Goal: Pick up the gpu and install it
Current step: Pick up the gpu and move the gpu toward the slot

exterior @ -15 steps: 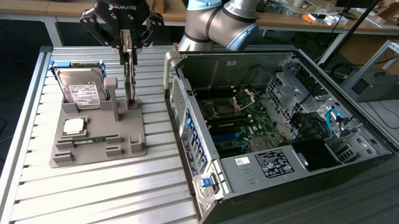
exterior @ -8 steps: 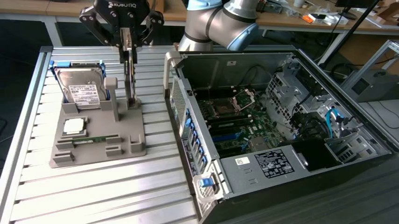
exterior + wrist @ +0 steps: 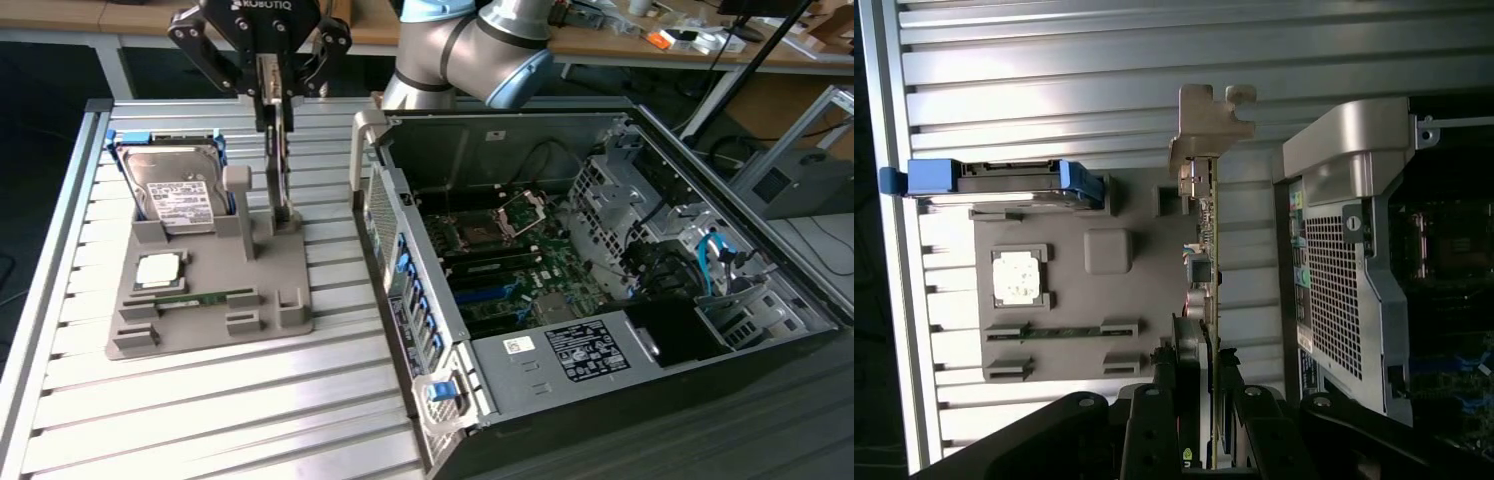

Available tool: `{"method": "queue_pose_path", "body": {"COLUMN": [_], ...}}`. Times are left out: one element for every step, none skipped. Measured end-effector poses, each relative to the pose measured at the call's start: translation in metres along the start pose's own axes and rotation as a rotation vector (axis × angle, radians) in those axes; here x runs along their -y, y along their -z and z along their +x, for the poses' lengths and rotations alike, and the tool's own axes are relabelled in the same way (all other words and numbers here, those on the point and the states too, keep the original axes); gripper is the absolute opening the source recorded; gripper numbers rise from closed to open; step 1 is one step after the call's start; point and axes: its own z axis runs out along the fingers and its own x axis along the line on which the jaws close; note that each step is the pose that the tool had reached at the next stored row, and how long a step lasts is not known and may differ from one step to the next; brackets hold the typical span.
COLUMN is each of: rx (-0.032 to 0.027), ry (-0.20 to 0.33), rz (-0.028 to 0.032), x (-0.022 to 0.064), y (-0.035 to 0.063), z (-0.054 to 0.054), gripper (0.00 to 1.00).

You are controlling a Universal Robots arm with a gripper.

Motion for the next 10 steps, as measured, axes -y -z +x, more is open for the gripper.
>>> {"method": "queue_pose_path", "body": {"rx": [0.0, 0.0001, 0.0001, 0.0, 0.0, -0.0001, -0.0001, -0.0001, -0.0001, 0.0], "ry": [0.0, 0.0, 0.0, 0.0, 0.0, 0.0, 0.0, 0.0, 0.0, 0.0], "rz": [-0.0001, -0.0001, 0.0, 0.0, 0.0, 0.0, 0.0, 0.0, 0.0001, 0.0], "x": [0.0, 0.0, 0.0, 0.0, 0.0, 0.0, 0.0005, 0.0011, 0.0012, 0.001], "y": [0.0002, 0.0003, 0.0003, 0.0004, 0.0004, 0.0004, 0.0005, 0.0004, 0.0004, 0.0003], "z": [0.0, 0.0, 0.0, 0.0, 0.0, 0.0, -0.0004, -0.002, -0.0036, -0.0066], "gripper": [0.27, 0.27, 0.27, 0.27, 0.27, 0.27, 0.27, 0.27, 0.27, 0.27]}}
